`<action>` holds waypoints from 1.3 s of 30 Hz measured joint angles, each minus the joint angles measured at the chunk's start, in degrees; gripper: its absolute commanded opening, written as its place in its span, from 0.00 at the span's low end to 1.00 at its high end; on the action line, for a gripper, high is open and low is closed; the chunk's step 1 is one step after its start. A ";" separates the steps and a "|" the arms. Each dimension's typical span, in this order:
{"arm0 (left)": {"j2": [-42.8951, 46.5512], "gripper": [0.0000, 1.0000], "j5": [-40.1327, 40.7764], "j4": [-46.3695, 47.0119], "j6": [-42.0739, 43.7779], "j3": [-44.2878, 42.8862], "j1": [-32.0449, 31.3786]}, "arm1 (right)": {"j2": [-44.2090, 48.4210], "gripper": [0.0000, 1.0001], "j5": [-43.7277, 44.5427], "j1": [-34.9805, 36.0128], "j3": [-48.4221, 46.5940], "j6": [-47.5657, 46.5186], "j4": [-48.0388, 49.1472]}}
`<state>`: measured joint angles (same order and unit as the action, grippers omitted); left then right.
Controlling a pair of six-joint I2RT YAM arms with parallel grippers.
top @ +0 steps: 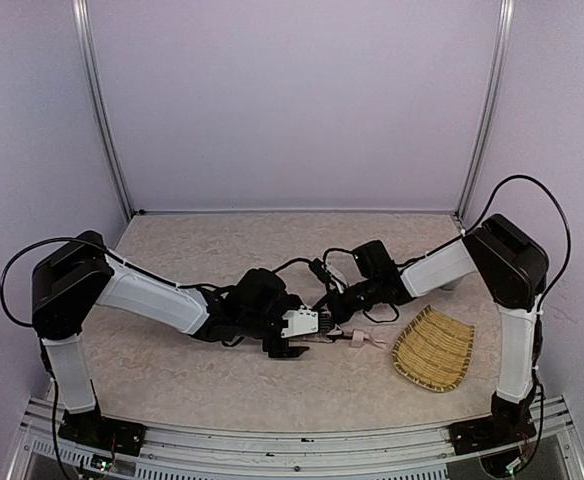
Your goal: Put away the umbrella
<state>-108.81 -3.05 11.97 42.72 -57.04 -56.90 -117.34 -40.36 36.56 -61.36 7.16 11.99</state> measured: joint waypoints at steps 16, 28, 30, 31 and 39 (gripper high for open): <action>-6.80 0.07 2.97 -11.41 8.48 -10.29 1.81 | -1.07 0.05 0.63 -0.35 -0.63 -0.63 -2.58; -5.84 0.00 0.07 -16.59 4.70 -12.31 3.98 | 4.50 0.40 6.97 -5.57 1.11 0.31 -9.01; -4.20 0.00 -1.79 -16.87 2.14 -11.02 5.01 | 6.05 0.40 8.55 -7.21 1.53 0.26 -10.40; -3.23 0.00 -2.80 -17.16 0.98 -10.40 5.35 | 6.93 0.40 9.25 -7.89 1.66 0.13 -10.97; 9.57 0.00 -12.74 -23.19 -10.34 -6.93 6.58 | 18.80 0.42 10.78 -9.31 3.19 -4.79 -13.92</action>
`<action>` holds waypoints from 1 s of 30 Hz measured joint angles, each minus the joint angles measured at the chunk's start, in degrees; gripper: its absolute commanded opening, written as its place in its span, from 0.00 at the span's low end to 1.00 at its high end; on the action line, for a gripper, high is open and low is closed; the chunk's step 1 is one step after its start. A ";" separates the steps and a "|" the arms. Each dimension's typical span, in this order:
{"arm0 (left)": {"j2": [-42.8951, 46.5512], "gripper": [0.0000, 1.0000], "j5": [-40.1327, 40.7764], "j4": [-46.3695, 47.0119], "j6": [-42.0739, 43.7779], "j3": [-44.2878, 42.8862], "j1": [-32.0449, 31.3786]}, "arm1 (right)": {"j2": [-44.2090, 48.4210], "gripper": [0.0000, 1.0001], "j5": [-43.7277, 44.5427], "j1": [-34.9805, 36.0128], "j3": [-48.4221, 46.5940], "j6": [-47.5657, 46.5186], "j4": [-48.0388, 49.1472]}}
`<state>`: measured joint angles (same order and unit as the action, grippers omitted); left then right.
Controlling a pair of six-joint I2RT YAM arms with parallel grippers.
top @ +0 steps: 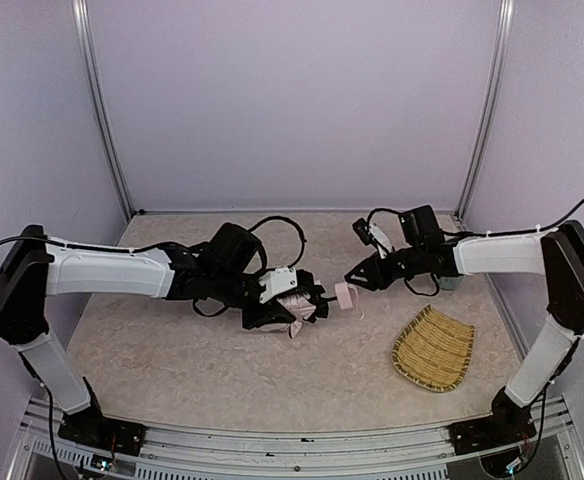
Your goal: Put away the umbrella
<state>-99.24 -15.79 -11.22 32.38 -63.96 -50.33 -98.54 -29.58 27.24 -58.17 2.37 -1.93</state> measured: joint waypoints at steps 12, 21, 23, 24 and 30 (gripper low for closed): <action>24.85 0.00 -16.57 -3.02 -4.85 1.77 -1.77 | 25.99 0.43 -17.00 2.75 12.48 -12.28 10.01; 30.45 0.00 -23.12 -7.10 5.51 7.61 -6.56 | 28.72 0.47 -14.75 14.58 15.72 -19.67 14.82; 31.65 0.00 -23.32 -8.07 9.14 8.90 -7.85 | 30.53 0.49 -14.49 17.33 16.76 -22.05 15.02; 32.17 0.00 -23.32 -8.72 10.56 9.22 -8.92 | 31.87 0.49 -13.75 18.78 17.29 -23.37 14.99; 34.07 0.00 -19.32 -12.04 18.49 9.18 -16.85 | 42.03 0.51 -2.97 28.33 22.97 -30.47 16.44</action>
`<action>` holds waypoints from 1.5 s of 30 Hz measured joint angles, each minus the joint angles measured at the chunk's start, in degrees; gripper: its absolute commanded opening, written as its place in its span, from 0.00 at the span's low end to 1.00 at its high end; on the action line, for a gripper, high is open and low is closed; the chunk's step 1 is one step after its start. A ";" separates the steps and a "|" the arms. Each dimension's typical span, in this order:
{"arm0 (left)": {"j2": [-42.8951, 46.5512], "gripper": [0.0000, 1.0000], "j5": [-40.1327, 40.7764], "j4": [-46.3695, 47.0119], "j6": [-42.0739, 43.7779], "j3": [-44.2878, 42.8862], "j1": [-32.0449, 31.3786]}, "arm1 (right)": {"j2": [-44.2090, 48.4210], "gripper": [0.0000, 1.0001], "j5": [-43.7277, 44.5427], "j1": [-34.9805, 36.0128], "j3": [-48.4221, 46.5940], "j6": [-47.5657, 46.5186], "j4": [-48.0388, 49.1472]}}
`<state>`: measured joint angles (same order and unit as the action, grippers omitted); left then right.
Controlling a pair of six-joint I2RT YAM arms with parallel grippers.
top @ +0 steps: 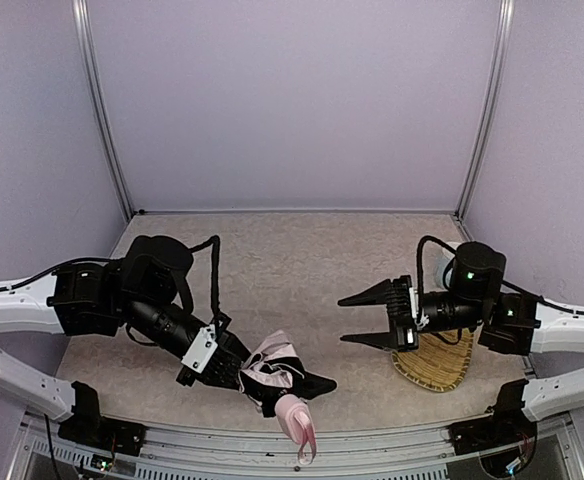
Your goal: Put away the umbrella
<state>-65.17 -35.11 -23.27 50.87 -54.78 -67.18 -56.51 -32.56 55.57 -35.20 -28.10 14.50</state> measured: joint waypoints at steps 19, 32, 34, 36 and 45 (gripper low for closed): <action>-2.01 0.00 8.41 -4.74 5.27 -4.57 -6.56 | 1.01 0.51 28.61 18.82 4.15 -9.84 0.42; -6.43 0.00 5.11 -9.05 10.23 -9.53 -6.82 | -3.02 0.59 24.74 19.65 2.71 -10.43 1.64; -9.14 0.00 4.83 -13.07 12.15 -14.32 -7.04 | -1.73 0.61 23.02 19.63 2.36 -9.81 -1.81; -12.22 0.00 7.13 -16.31 13.09 -19.39 -7.93 | 0.76 0.61 20.90 19.02 2.36 -8.76 -5.84; -22.25 0.00 41.07 -25.86 3.85 -22.88 -12.35 | 6.47 0.62 24.39 14.25 2.40 -4.63 -11.54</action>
<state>-87.42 5.96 -49.12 54.72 -77.67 -79.53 -50.04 -8.16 69.82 -32.80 -32.73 2.96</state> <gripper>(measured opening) 0.259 0.624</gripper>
